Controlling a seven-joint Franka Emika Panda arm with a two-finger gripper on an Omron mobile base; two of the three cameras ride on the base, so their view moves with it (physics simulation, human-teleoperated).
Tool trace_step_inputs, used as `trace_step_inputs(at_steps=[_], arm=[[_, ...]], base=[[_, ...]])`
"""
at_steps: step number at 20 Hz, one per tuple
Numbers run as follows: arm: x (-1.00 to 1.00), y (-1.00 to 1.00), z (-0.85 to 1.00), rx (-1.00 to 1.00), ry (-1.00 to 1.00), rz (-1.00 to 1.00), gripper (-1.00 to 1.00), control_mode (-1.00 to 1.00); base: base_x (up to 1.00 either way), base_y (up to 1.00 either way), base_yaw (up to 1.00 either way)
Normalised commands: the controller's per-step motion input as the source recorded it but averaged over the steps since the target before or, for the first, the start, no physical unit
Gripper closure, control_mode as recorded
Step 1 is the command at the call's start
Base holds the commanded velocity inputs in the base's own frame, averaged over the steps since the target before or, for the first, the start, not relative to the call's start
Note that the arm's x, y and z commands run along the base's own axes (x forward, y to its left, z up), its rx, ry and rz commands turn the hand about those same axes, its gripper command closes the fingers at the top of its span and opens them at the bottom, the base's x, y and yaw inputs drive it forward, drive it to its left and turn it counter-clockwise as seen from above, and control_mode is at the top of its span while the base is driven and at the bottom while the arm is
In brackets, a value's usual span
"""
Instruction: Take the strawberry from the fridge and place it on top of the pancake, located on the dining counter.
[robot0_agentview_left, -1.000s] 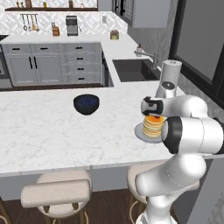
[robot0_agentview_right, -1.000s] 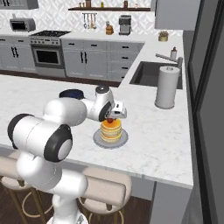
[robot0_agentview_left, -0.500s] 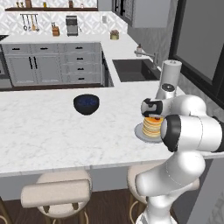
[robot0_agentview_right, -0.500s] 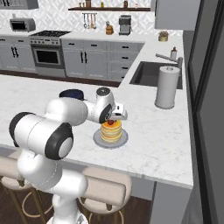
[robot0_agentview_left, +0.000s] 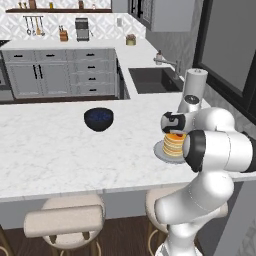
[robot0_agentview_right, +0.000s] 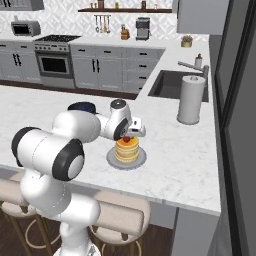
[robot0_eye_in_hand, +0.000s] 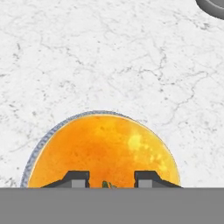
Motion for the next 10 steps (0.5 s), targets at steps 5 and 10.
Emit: trace_step_inputs(at_steps=[5, 10], arm=[[0.00, 0.00, -0.01, 0.00, 0.00, 0.00, -1.00, -1.00], [0.00, 0.00, 0.06, 0.00, -0.01, 0.00, -1.00, -1.00]], base=[[0.00, 0.00, 0.00], [0.00, 0.00, 0.00]])
